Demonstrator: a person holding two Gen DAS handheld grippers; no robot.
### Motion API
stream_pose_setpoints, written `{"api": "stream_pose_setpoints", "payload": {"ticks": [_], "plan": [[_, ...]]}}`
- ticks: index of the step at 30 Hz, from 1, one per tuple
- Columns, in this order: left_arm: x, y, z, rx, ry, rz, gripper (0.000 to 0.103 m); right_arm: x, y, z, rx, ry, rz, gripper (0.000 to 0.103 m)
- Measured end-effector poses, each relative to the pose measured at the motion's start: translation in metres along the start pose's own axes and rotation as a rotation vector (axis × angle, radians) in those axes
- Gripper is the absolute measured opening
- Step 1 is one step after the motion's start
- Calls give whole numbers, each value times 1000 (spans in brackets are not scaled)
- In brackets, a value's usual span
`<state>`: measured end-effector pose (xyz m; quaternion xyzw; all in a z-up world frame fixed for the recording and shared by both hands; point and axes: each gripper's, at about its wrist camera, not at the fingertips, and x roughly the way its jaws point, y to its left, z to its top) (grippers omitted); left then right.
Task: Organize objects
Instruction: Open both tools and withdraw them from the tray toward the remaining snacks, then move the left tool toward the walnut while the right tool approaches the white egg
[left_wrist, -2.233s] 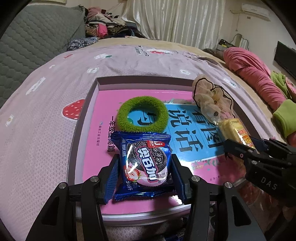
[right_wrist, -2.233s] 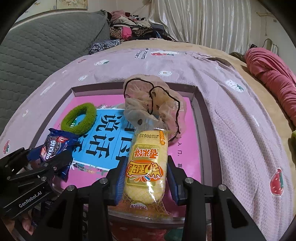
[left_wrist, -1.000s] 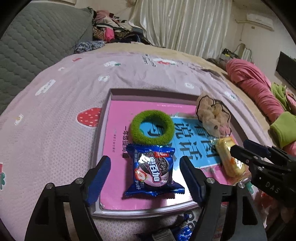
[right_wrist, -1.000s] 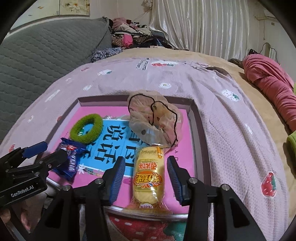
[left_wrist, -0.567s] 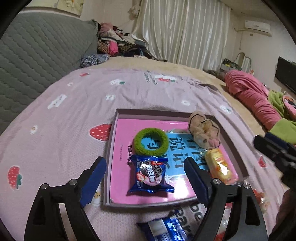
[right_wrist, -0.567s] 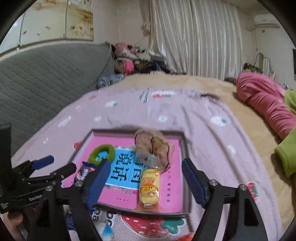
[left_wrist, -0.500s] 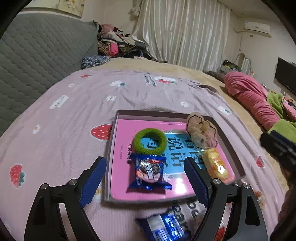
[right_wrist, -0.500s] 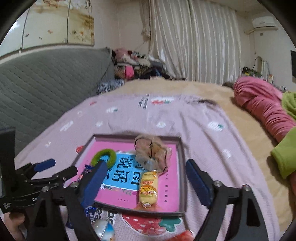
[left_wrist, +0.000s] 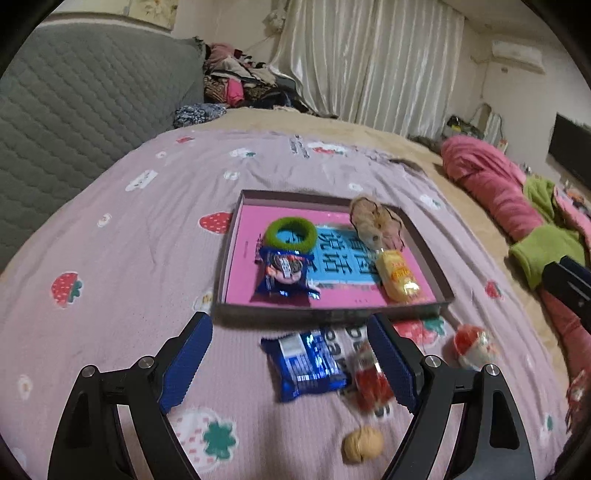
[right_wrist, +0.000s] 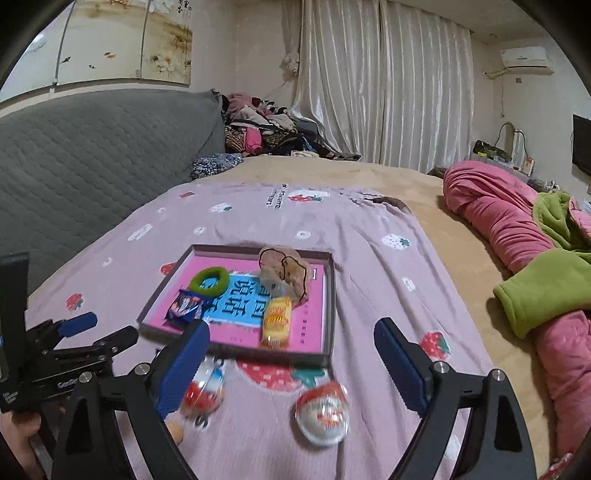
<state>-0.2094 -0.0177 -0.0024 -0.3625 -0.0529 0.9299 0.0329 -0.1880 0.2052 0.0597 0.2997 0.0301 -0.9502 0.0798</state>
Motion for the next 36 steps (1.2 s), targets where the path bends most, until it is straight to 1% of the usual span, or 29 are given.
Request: {"api": "stream_pose_setpoints", "payload": {"ticks": [2, 8, 11, 15, 21, 25, 31, 36], "plan": [[-10, -4, -2, 10, 3, 14, 87, -13, 3, -2, -11, -2, 0, 91], [-49, -14, -7, 25, -14, 23, 87, -55, 9, -5, -27, -27, -3, 91], [-68, -17, -9, 36, -18, 26, 87, -74, 11, -3, -28, -47, -9, 95], [-94, -19, -10, 42, -40, 30, 87, -93, 10, -3, -26, -62, -13, 96], [-118, -22, -13, 54, -55, 36, 87, -107, 5, -8, -18, -58, -27, 96], [-126, -26, -18, 65, -57, 35, 87, -111, 2, -12, -14, -54, -33, 96], [-130, -35, -32, 92, -41, 36, 87, -114, -2, -22, -17, -37, -37, 96], [-126, -39, -46, 98, -19, 35, 87, -108, -7, -31, -15, -13, -38, 96]]}}
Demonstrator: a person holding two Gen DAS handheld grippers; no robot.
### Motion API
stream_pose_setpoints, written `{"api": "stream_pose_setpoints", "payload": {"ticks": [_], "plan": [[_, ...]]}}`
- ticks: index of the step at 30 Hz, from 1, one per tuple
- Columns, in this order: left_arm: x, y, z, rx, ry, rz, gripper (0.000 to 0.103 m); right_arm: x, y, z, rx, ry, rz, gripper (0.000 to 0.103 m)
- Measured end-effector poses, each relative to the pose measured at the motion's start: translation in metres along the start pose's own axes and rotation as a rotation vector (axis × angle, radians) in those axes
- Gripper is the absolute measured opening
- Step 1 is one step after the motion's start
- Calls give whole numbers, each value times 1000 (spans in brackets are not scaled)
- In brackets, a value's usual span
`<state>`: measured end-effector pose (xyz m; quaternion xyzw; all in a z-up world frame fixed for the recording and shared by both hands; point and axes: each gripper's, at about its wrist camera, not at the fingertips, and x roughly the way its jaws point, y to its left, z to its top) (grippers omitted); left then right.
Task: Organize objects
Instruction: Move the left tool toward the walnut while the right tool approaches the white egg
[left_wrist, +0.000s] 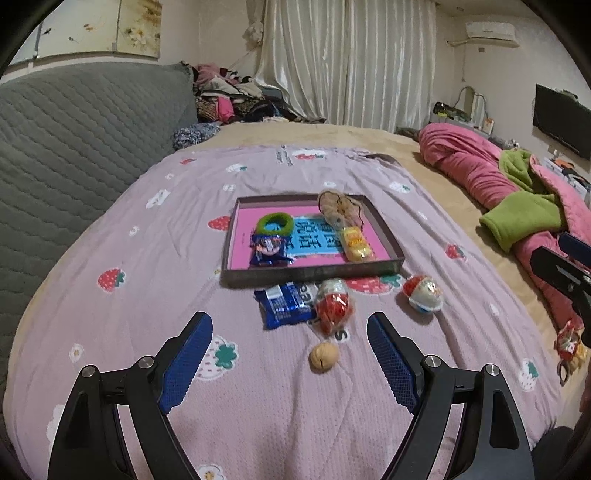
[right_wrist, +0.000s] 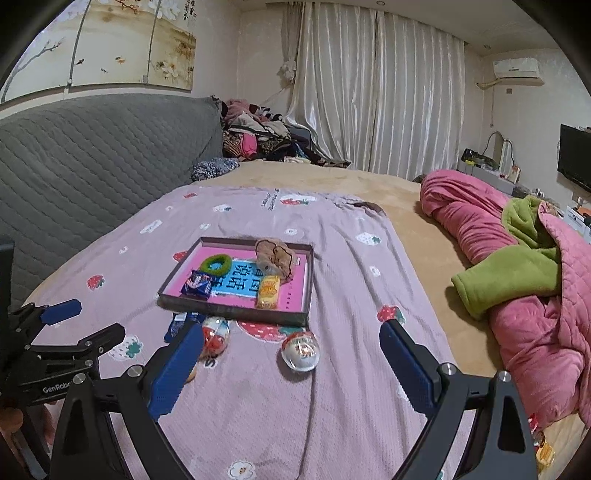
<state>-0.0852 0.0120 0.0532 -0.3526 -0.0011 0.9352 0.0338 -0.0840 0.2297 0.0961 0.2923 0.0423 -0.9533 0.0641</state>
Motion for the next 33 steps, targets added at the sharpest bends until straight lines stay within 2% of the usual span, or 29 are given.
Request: {"api": "stream_pose_setpoints", "payload": {"ticks": [15, 33], "plan": [[24, -19, -37, 23, 61, -11, 87, 19, -4, -29, -2, 64, -4, 97], [42, -25, -52, 25, 110, -24, 87, 38, 3, -48, -29, 133, -8, 97]]}}
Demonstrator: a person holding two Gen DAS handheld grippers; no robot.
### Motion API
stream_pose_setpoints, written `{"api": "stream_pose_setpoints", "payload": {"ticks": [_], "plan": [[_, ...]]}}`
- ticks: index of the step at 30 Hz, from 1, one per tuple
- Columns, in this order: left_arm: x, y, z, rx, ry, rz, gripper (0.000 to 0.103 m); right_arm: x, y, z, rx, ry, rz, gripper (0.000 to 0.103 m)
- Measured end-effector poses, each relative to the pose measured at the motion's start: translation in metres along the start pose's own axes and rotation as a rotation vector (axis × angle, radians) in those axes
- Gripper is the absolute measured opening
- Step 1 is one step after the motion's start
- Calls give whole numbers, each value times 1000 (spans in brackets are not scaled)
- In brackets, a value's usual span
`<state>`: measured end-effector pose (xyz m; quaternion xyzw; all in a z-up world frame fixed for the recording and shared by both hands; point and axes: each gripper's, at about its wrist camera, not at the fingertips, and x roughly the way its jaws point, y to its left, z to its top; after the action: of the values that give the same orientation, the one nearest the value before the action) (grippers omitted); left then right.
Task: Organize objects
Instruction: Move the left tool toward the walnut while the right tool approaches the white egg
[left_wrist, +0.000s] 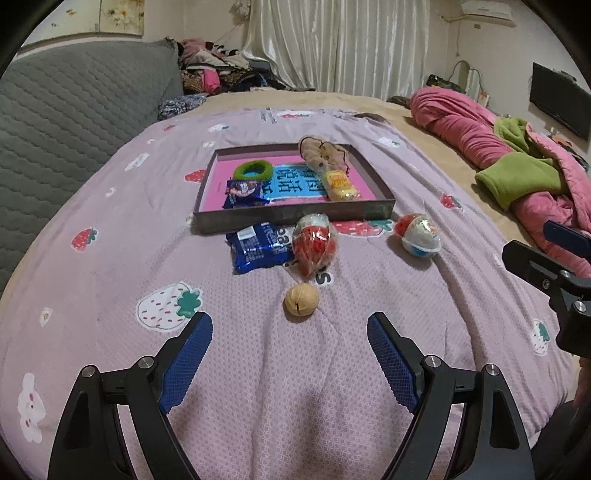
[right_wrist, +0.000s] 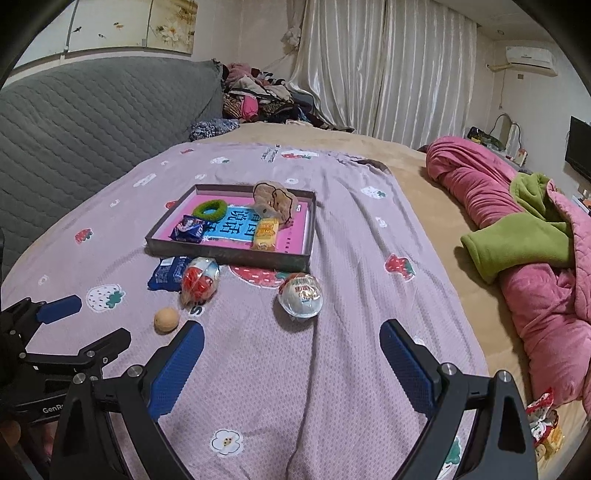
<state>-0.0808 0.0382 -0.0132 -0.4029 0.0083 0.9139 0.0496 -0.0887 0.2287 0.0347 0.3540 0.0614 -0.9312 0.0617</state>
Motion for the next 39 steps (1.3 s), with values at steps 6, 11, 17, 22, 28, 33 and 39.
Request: {"api": "stream_pose_setpoints", "payload": {"ticks": [6, 11, 17, 22, 28, 33, 39], "plan": [[11, 2, -4, -6, 20, -7, 87, 9, 0, -3, 2, 15, -1, 97], [21, 4, -7, -12, 37, -14, 87, 19, 0, -6, 3, 30, -1, 96], [34, 7, -10, -24, 61, -12, 87, 31, -1, -10, 12, 52, -3, 97], [43, 5, -13, -23, 75, -12, 87, 39, -3, -11, 15, 65, 0, 97], [53, 5, -13, -24, 87, -13, 87, 50, -3, -14, 12, 84, -3, 97], [60, 5, -12, -27, 88, -13, 87, 58, -5, -15, 19, 95, -2, 97], [67, 6, -9, -36, 92, -14, 87, 70, -7, -17, 23, 112, -8, 97]]}}
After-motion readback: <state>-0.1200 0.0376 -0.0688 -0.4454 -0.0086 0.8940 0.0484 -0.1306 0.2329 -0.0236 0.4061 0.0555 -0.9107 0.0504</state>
